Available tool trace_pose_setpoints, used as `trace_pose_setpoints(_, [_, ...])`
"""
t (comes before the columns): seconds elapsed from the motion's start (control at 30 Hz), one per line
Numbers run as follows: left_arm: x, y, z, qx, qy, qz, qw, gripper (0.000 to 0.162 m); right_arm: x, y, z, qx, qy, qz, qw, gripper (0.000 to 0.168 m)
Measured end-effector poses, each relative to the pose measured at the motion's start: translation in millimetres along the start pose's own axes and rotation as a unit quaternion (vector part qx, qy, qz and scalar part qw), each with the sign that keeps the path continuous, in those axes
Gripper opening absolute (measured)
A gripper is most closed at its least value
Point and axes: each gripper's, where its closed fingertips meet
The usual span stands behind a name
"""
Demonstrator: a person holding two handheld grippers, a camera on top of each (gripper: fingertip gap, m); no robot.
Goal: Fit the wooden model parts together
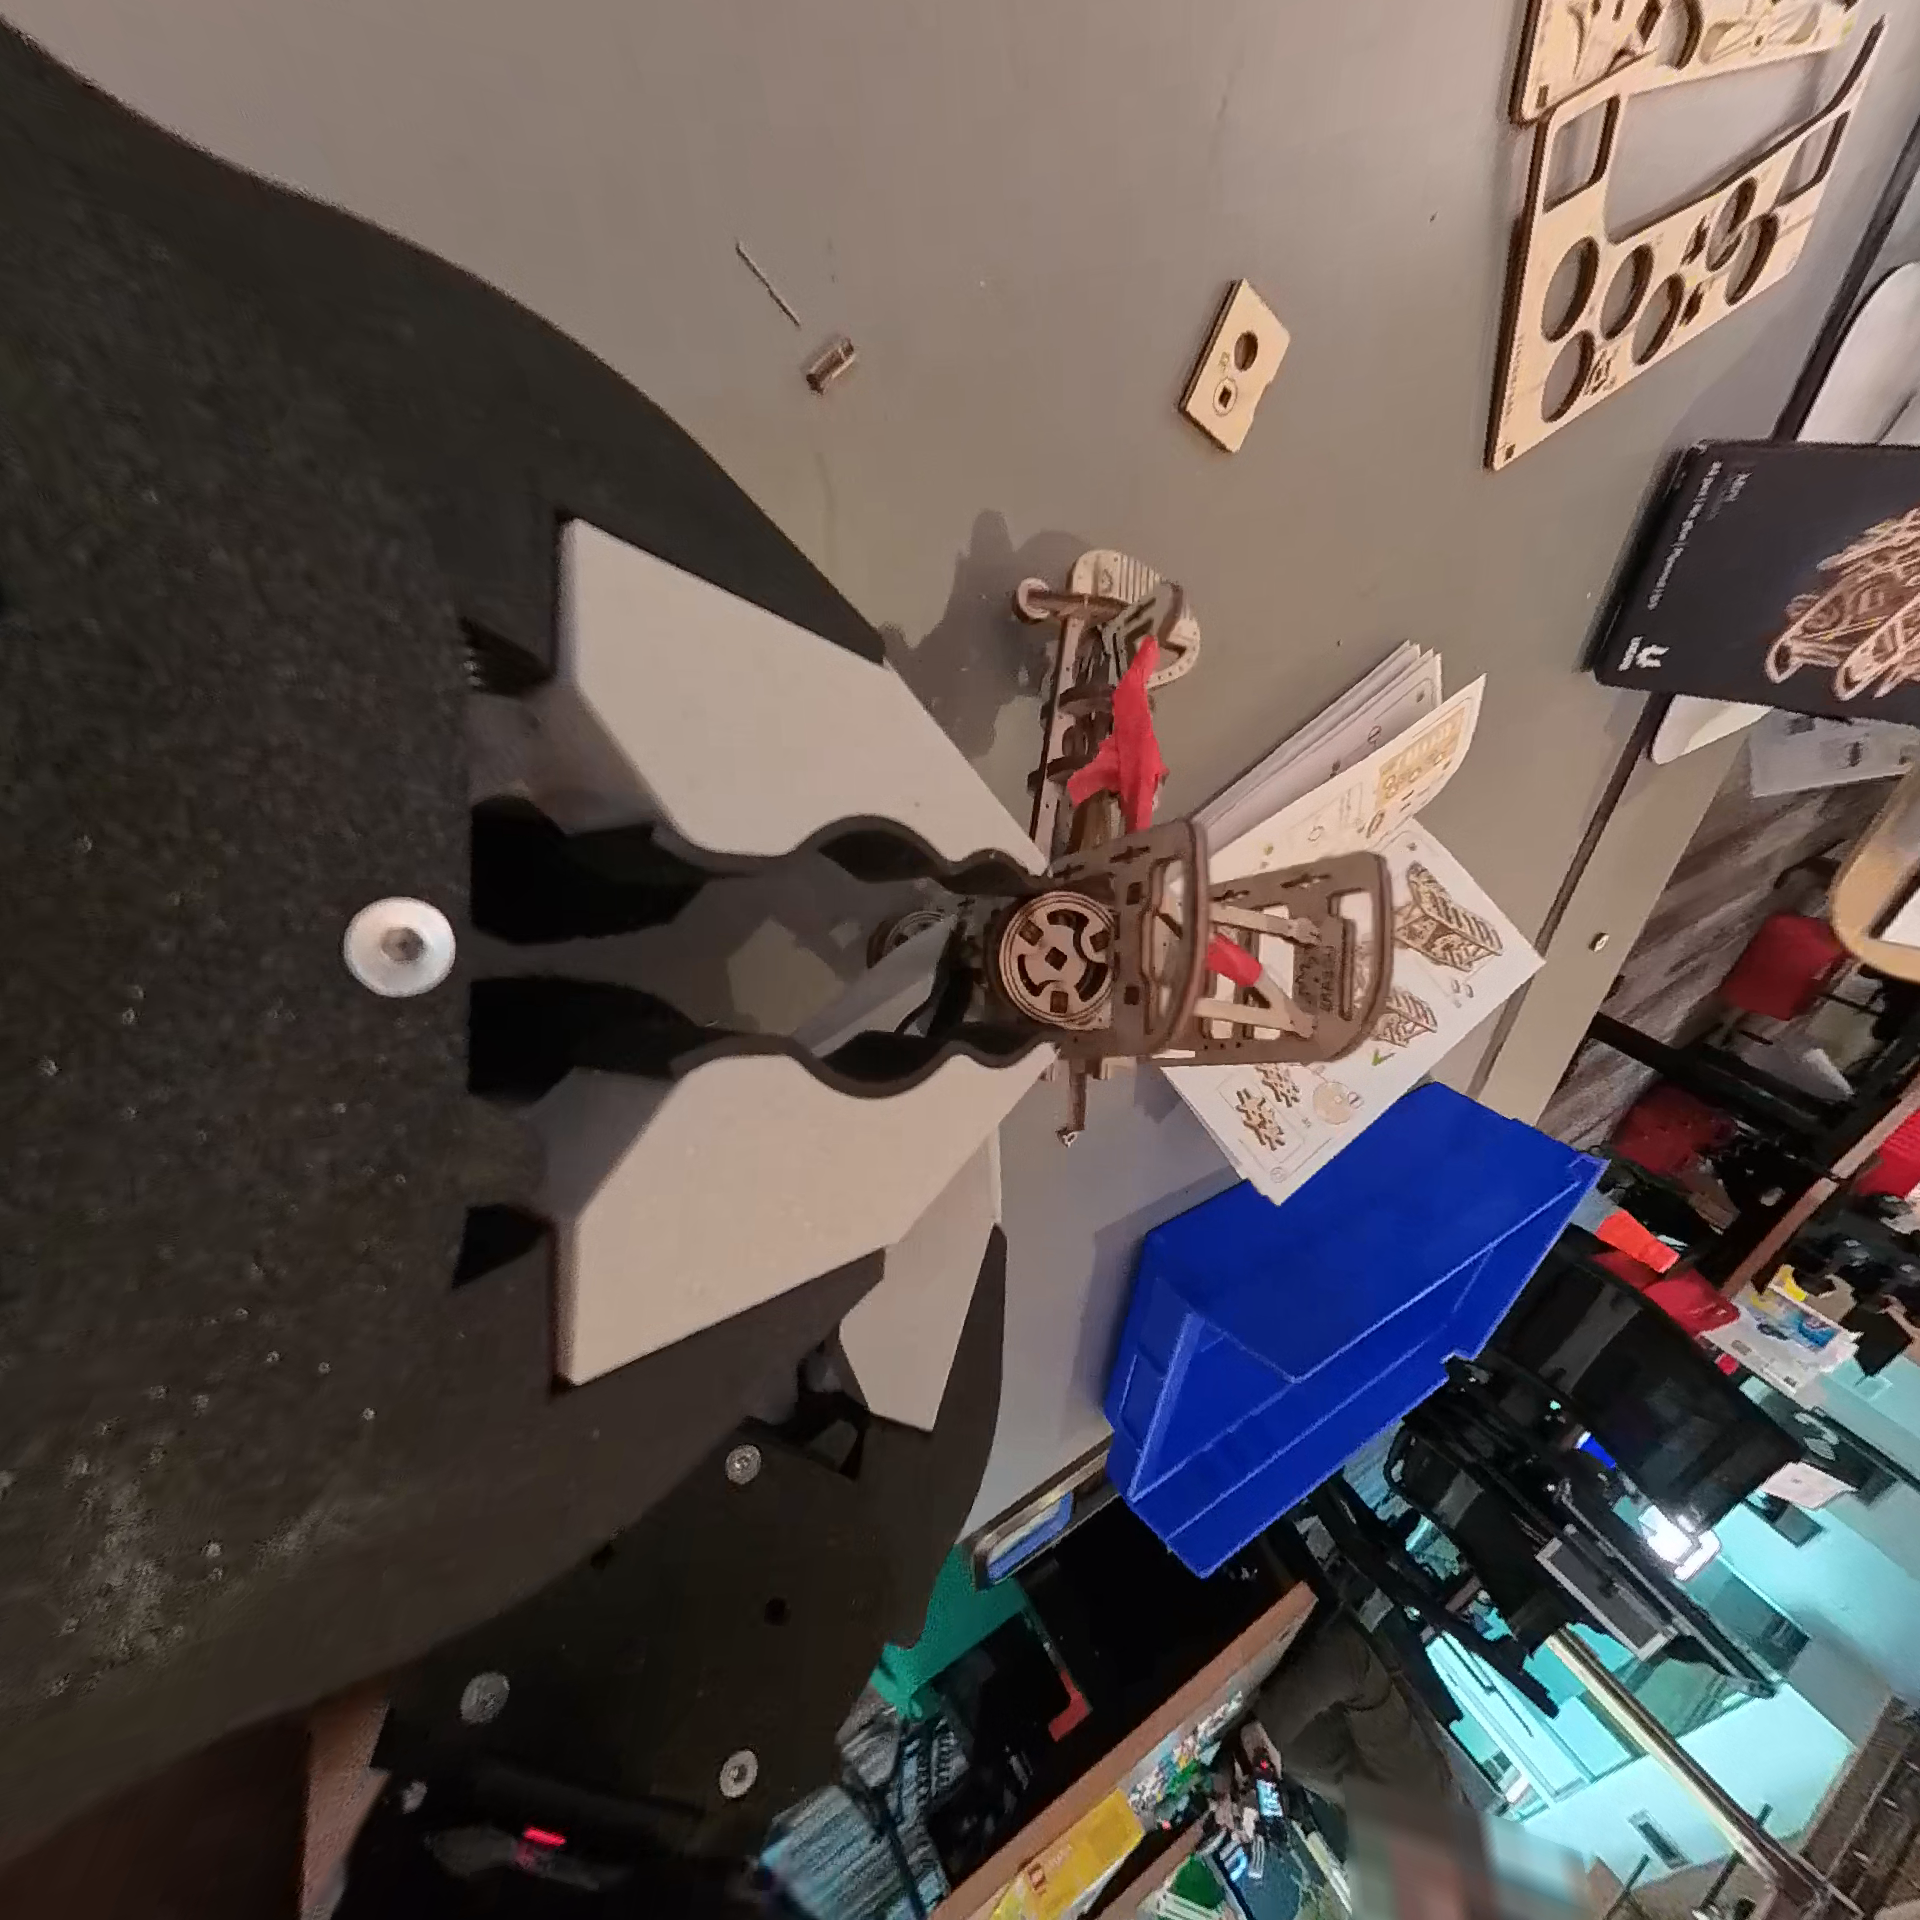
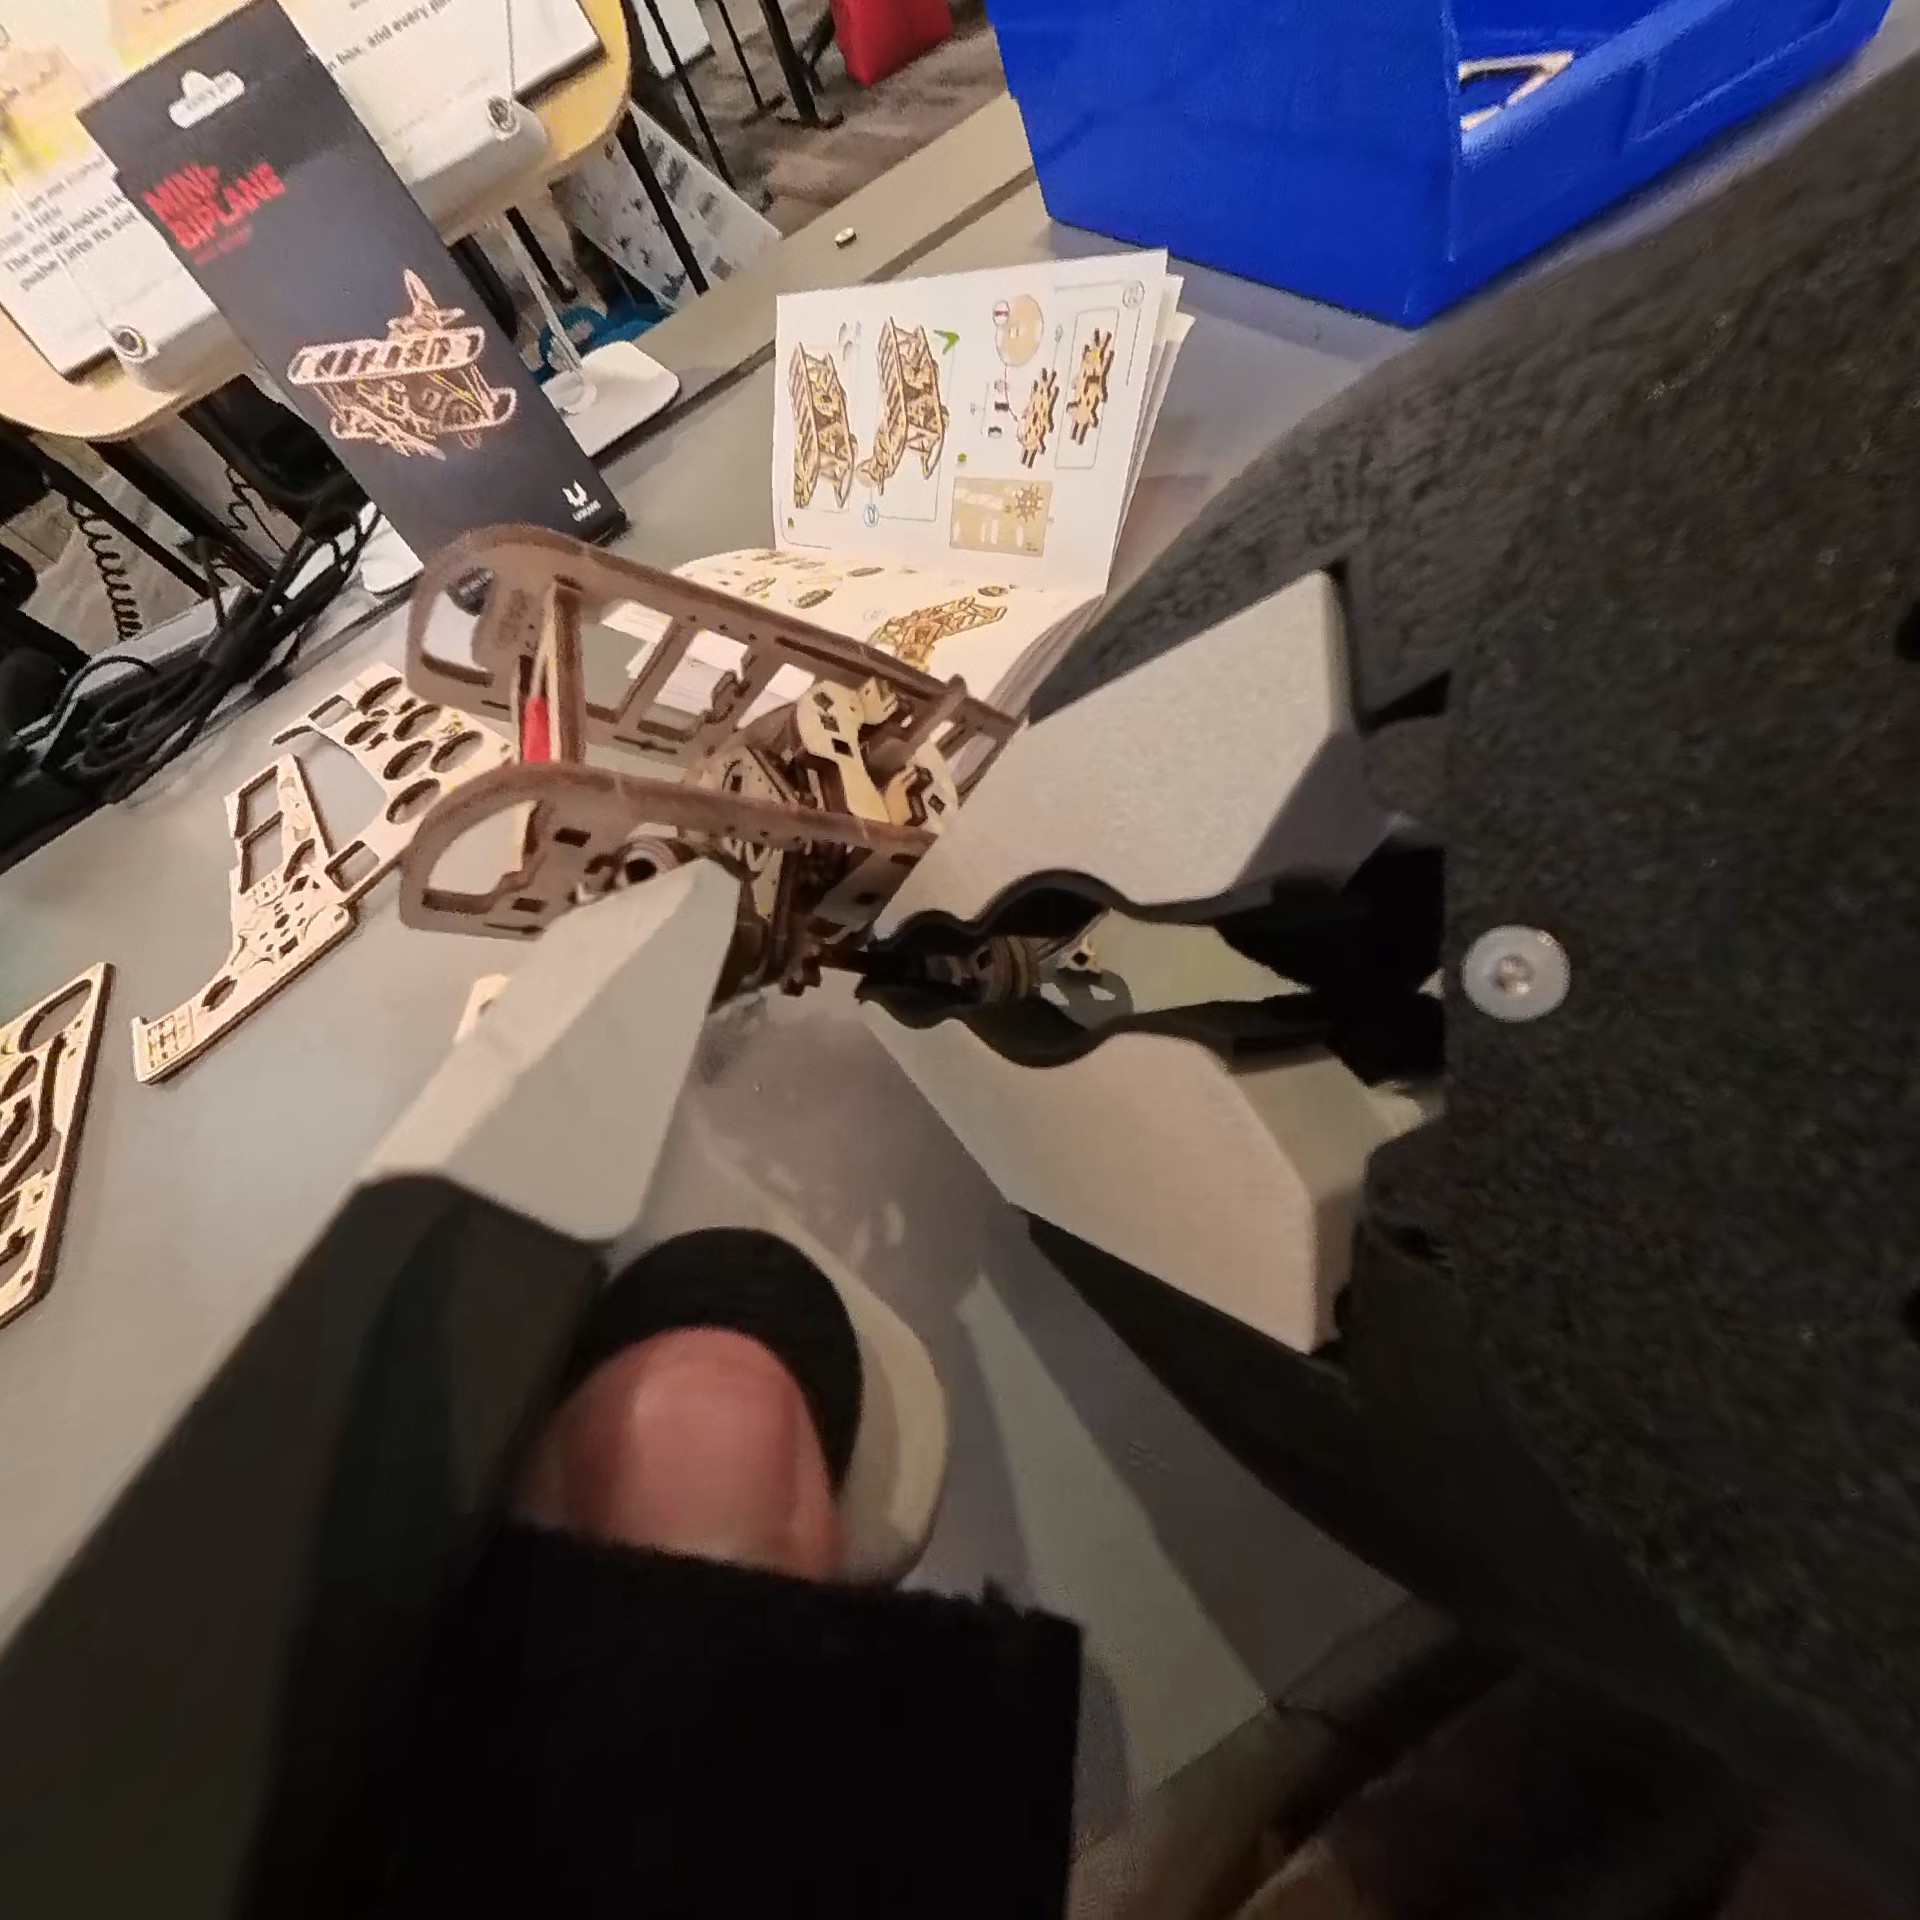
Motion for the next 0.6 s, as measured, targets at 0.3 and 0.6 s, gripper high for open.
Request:
trace_pose_setpoints(0.3, [-3,2,2,0.028,0.059,0.022,0.998,0.020,-2,-2,2,0.031,-0.009,0.004,0.999,0.003])
trace_pose_setpoints(0.6, [-6,0,10,0.029,0.078,0.038,0.996,0.021,15,-4,-4,-0.055,-0.019,-0.047,0.997,0.016])
Point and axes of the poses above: each gripper's, where its closed fingertips meet, x back along the fingers, z out of its underside, y = z × x across the jaws, and after that the axes turned 1 degree about -y, right-handed
